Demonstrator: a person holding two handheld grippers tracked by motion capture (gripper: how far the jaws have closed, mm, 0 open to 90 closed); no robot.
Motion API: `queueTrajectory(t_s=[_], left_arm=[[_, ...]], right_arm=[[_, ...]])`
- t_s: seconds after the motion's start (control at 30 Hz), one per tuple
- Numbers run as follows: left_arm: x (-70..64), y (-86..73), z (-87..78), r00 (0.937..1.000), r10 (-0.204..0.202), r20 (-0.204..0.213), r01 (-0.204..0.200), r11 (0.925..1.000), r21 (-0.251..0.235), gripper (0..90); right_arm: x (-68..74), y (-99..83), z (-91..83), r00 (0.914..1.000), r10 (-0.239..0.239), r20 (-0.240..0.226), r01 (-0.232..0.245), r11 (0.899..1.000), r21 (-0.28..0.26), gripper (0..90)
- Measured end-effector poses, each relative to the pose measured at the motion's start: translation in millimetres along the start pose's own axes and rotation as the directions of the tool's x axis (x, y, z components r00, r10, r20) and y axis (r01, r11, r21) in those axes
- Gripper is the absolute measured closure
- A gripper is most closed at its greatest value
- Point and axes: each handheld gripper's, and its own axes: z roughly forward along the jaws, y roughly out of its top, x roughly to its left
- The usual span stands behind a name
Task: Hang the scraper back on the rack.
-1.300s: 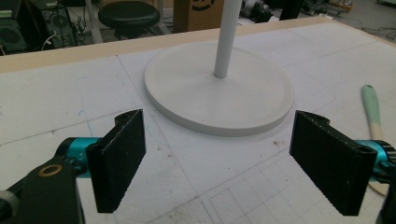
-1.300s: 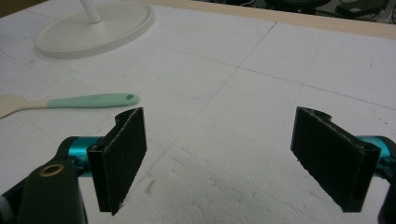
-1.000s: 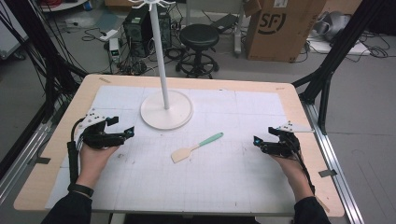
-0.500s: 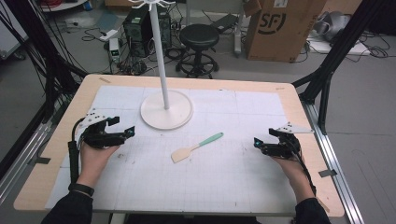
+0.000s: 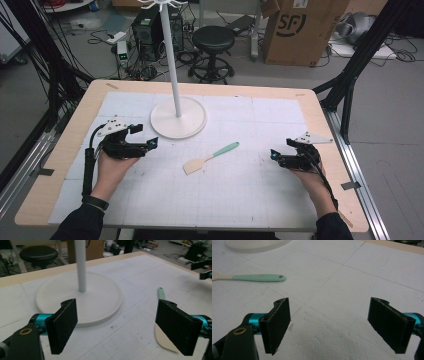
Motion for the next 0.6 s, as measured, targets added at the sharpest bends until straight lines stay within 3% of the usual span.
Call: queueTrajectory(t_s=[0.17, 0.3, 0.33, 0.43, 0.6], left_arm=[[-21.9, 9.7, 21.2, 0.9959, 0.026, 0.087, -0.026, 0.9996, 0.007, 18.3], [-34.7, 12.7, 36.7, 0.991, 0.035, 0.13, -0.038, 0.999, 0.024, 18.4], [-43.8, 14.0, 48.3, 0.9874, 0.043, 0.152, -0.05, 0.998, 0.039, 18.6], [-53.1, 14.9, 60.1, 0.9826, 0.048, 0.179, -0.059, 0.9968, 0.054, 18.7], [-74.7, 14.1, 89.2, 0.9703, 0.071, 0.231, -0.101, 0.9873, 0.123, 19.7]], right_arm=[[0.5, -0.1, 0.7, 1.0, -0.003, -0.004, 0.003, 1.0, 0.004, 17.6], [0.8, -0.6, 2.1, 0.9999, -0.008, -0.009, 0.008, 1.0, 0.011, 17.7], [0.8, -0.7, 2.4, 0.9999, -0.012, -0.008, 0.012, 1.0, 0.009, 17.7], [1.3, -0.5, 2.5, 0.9999, -0.012, -0.008, 0.012, 1.0, 0.012, 17.7], [0.1, -0.6, 2.4, 0.9999, -0.01, -0.01, 0.01, 1.0, 0.008, 17.8]])
